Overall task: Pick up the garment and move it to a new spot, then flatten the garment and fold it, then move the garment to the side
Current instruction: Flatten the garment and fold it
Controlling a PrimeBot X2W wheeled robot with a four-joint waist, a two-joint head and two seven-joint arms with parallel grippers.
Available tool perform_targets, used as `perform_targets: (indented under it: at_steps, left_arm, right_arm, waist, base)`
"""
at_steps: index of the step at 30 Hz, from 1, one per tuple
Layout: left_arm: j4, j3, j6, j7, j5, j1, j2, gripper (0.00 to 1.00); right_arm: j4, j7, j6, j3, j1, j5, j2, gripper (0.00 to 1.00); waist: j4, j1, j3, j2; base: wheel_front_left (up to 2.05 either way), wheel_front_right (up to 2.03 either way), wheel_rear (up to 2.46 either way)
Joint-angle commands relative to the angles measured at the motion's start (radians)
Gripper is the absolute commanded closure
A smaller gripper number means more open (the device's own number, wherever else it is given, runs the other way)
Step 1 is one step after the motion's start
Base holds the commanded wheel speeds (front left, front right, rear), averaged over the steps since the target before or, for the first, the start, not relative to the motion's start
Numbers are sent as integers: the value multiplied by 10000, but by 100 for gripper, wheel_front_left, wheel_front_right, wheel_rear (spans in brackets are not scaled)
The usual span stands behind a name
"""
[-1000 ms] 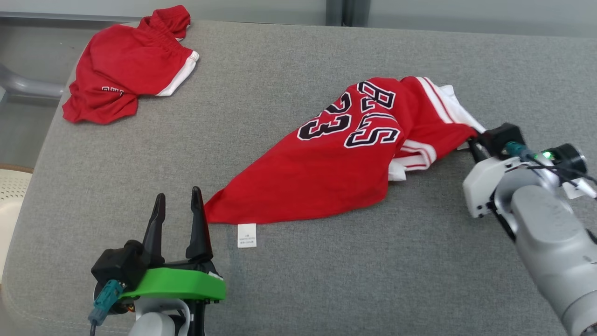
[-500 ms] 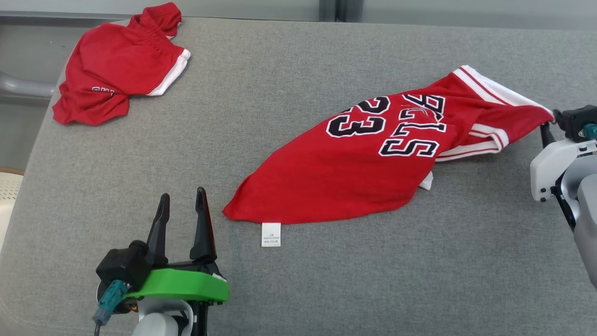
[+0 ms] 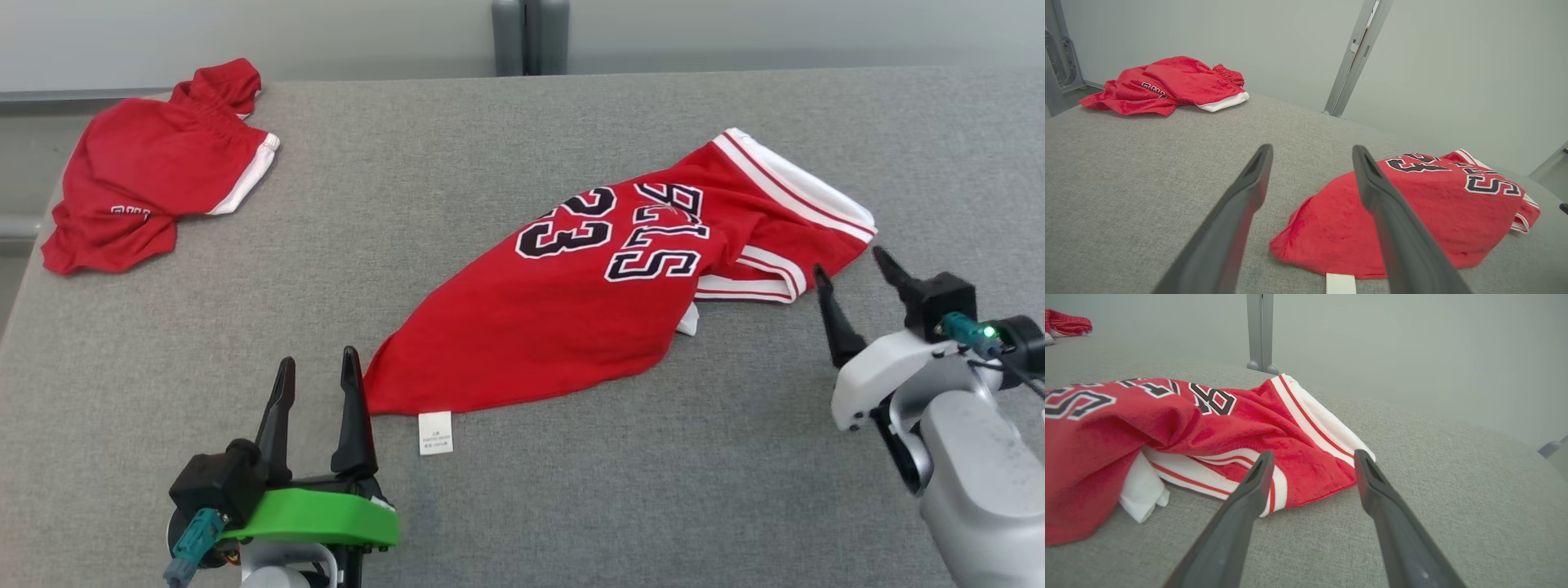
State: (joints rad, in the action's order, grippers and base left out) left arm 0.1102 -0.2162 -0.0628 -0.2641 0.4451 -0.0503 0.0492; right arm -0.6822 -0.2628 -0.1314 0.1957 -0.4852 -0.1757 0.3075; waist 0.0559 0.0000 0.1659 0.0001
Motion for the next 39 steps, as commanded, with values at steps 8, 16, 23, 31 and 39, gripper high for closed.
perform_targets:
  at_steps: [8, 16, 23, 31, 39]
  left_arm:
    - [-206, -105, 54, -3, -250, -218, 27, 0]
    - [-297, -138, -44, -3, -197, -345, 25, 0]
    - [-330, -87, -85, -3, -97, -316, 25, 0]
    - [-401, 27, -168, -3, -13, -144, 25, 0]
    - [-453, 78, -184, -3, 66, 27, 26, 0]
  right_arm:
    - [135, -29, 14, 1283, 213, -576, -614, 0]
    - [-1158, -29, 14, 1824, -432, -706, -938, 0]
    - [-1993, -29, 14, 2289, -896, -925, -1084, 62]
    - [-1564, -29, 14, 1914, -780, -909, -872, 100]
    - [-174, -29, 14, 571, 334, -595, -288, 100]
  waist:
    - [108, 0, 62, -1]
    - [1015, 0, 362, -1]
    - [1471, 0, 479, -1]
    - [1169, 0, 360, -1]
    - [267, 0, 136, -1]
  base:
    - [0, 0, 0]
    - [0, 0, 0]
    - [0, 0, 0]
    - [0, 0, 0]
    - [0, 0, 0]
